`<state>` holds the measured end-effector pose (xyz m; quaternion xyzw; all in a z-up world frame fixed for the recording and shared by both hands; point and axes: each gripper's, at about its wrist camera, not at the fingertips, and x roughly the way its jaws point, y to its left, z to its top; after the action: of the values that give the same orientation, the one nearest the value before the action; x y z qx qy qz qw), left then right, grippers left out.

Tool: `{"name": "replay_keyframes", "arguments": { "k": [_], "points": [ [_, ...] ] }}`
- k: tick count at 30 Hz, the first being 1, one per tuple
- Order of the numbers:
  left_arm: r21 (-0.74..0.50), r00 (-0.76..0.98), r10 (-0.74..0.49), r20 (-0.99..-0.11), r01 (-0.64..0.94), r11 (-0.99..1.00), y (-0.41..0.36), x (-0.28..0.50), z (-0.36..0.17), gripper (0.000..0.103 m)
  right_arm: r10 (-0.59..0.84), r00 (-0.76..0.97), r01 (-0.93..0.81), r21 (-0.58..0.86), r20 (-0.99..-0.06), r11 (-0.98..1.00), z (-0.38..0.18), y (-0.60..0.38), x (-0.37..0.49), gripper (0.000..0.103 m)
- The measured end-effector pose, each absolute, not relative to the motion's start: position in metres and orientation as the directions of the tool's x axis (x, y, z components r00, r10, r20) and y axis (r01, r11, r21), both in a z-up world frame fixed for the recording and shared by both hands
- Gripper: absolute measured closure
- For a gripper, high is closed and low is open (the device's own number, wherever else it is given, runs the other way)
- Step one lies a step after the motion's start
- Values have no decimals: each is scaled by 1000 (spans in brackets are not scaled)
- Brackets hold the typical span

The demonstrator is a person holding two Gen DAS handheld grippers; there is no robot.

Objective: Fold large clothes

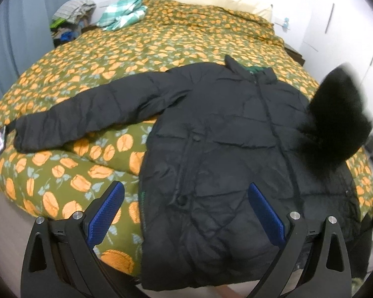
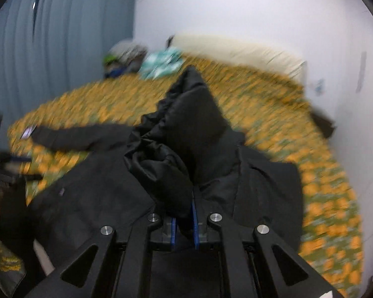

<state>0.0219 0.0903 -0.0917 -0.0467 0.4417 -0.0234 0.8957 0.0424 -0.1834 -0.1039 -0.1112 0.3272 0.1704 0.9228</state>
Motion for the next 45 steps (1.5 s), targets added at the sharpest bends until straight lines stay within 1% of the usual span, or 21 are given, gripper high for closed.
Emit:
{"name": "replay_keyframes", "arguments": {
  "k": [3, 5, 6, 7, 8, 9, 12, 14, 17, 19, 21, 23, 24, 26, 27, 28, 29, 31, 34, 40, 45],
  "points": [
    [-103, 602, -69, -796, -22, 994, 98, 20, -97, 3, 242, 645, -449, -102, -725, 888, -151, -153, 41, 92],
    [-107, 592, -67, -803, -32, 994, 101, 20, -101, 3, 222, 596, -467, -108, -772, 878, -177, -135, 30, 84],
    [-110, 587, -69, -807, -35, 993, 102, 21, -104, 3, 231, 572, -479, -92, -787, 873, -185, -129, 29, 70],
    [-113, 580, -71, -811, -37, 993, 102, 22, -106, 3, 256, 556, -493, -66, -791, 867, -188, -123, 22, 39],
    [-117, 574, -75, -815, -37, 992, 101, 23, -108, 3, 302, 535, -510, -17, -789, 860, -189, -120, 9, 21],
    [-125, 568, -83, -819, -36, 991, 100, 25, -109, 3, 327, 529, -515, 9, -783, 857, -188, -121, -1, 7],
    [-178, 553, -138, -822, -19, 984, 94, 31, -111, 3, 345, 540, -537, 2, -768, 844, -175, -126, -31, 7],
    [-247, 536, -216, -816, 13, 969, 86, 38, -110, 3, 331, 574, -522, -23, -749, 852, -165, -136, -46, 7],
    [-386, 462, -391, -796, 109, 916, 60, 55, -114, 4, 308, 618, -455, -9, -723, 890, -155, -157, -63, 7],
    [-448, 394, -475, -787, 166, 879, 35, 72, -122, 4, 296, 633, -401, 24, -716, 916, -152, -171, -67, 7],
    [-460, 340, -506, -793, 211, 863, 7, 88, -131, 6, 281, 647, -349, 53, -708, 936, -148, -183, -66, 7],
    [-425, 308, -488, -817, 250, 870, -21, 101, -141, 18, 274, 660, -320, 68, -699, 945, -146, -193, -67, 7],
    [-402, 293, -470, -833, 263, 877, -32, 106, -146, 22, 271, 665, -313, 70, -696, 947, -146, -194, -67, 7],
    [-362, 260, -432, -864, 275, 890, -51, 112, -155, 44, 266, 673, -305, 68, -690, 950, -145, -196, -68, 7],
    [-334, 257, -403, -879, 273, 902, -57, 113, -157, 52, 266, 674, -306, 67, -689, 950, -145, -196, -69, 7],
    [-320, 258, -389, -884, 272, 908, -59, 114, -158, 73, 266, 676, -307, 66, -688, 950, -146, -197, -70, 7],
    [-326, 254, -395, -883, 273, 905, -60, 116, -157, 89, 266, 676, -307, 66, -687, 949, -146, -197, -70, 7],
    [-354, 249, -420, -873, 269, 896, -56, 123, -146, 93, 268, 675, -303, 73, -687, 950, -146, -201, -69, 7],
    [-306, 315, -392, -864, 289, 907, -49, 132, -125, 94, 265, 681, -280, 92, -683, 956, -146, -209, -65, 7],
    [-202, 459, -320, -829, 289, 936, -26, 176, -72, 95, 237, 709, -221, 110, -664, 969, -136, -231, -57, 7],
    [-104, 559, -242, -793, 267, 958, -9, 221, -45, 95, 187, 728, -200, 56, -660, 978, -122, -245, -39, 7]
  ]
}}
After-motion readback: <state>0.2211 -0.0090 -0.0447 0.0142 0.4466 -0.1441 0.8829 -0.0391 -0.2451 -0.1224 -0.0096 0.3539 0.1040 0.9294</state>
